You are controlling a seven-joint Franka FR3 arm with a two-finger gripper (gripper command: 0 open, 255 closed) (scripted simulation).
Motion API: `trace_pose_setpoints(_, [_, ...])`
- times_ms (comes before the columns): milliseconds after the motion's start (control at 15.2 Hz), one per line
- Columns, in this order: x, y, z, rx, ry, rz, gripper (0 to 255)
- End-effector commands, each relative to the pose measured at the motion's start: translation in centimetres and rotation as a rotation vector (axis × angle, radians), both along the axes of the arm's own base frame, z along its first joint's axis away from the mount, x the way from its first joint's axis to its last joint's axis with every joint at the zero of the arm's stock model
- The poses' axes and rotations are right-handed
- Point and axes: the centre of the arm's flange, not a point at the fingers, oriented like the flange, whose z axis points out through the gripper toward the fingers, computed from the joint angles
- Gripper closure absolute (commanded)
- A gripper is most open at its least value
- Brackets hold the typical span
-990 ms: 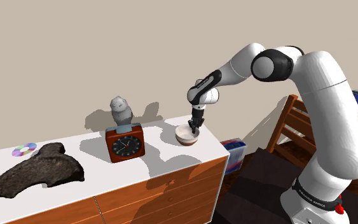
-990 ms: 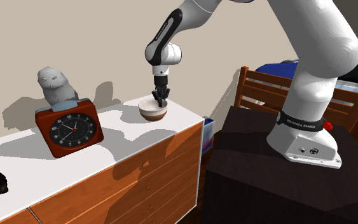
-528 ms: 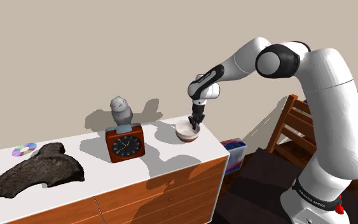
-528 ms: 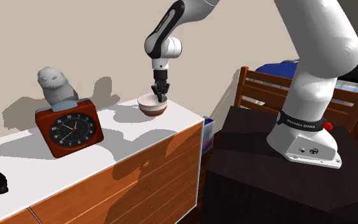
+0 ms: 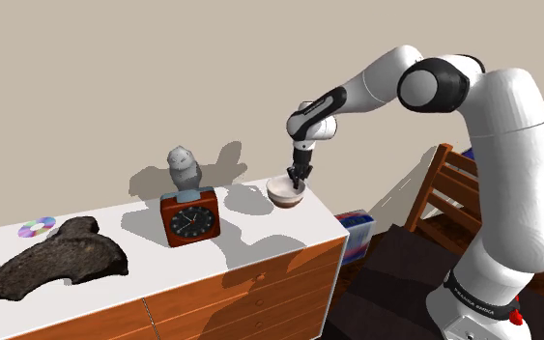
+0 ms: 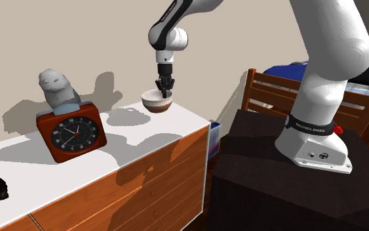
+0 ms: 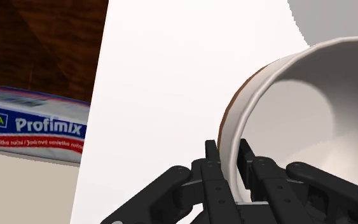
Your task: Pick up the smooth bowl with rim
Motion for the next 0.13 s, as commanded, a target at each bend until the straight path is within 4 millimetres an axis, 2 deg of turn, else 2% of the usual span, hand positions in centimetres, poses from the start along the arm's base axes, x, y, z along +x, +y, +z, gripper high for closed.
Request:
trace_pose_setpoints(0, [0.01,0.03,0.68,0.000,0.000,0.000,255])
trace_pose_setpoints(66, [0.01,0.03,0.68,0.000,0.000,0.000,255])
